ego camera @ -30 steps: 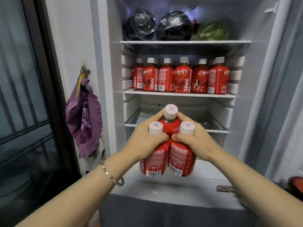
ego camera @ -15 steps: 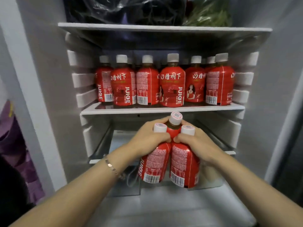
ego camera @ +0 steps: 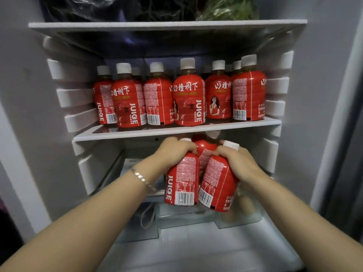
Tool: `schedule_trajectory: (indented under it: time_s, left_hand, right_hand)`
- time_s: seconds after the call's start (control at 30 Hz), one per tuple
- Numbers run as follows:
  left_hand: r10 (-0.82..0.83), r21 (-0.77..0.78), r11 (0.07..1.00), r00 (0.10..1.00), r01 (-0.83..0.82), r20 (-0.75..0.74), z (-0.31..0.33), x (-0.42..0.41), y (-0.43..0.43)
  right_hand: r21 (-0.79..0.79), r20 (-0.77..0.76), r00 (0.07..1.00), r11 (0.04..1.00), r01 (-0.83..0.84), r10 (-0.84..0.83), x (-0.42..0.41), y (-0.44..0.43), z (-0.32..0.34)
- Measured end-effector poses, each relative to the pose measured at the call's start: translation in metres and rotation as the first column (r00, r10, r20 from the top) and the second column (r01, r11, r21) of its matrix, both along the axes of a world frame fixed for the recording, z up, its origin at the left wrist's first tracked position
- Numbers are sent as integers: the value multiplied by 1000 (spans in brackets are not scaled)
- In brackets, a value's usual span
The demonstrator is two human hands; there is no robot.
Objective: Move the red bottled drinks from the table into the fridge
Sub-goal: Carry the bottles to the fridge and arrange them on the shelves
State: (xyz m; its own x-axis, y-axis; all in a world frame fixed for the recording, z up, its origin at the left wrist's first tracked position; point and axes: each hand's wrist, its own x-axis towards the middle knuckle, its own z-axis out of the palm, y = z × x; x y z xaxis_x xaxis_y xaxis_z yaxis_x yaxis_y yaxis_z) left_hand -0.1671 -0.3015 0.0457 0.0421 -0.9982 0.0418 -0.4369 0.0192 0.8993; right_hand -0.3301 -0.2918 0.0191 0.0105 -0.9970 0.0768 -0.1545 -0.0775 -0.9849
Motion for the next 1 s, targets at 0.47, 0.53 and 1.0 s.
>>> schedule_trajectory:
  time_s: [0.47, 0.53, 1.0]
  left_hand:
    - [368, -70, 870, 738, -488, -565, -13, -9, -27]
    - [356, -249, 799, 764, -548, -539, -15, -14, -24]
    - [218, -375, 890, 965, -259, -148, -35, -12, -12]
  right_hand:
    - [-137, 299, 764, 767, 627, -571, 5, -24, -8]
    - [-246, 149, 795, 757, 605, -587, 12, -28, -9]
    - [-250, -558, 775, 950, 185, -298, 27, -50, 16]
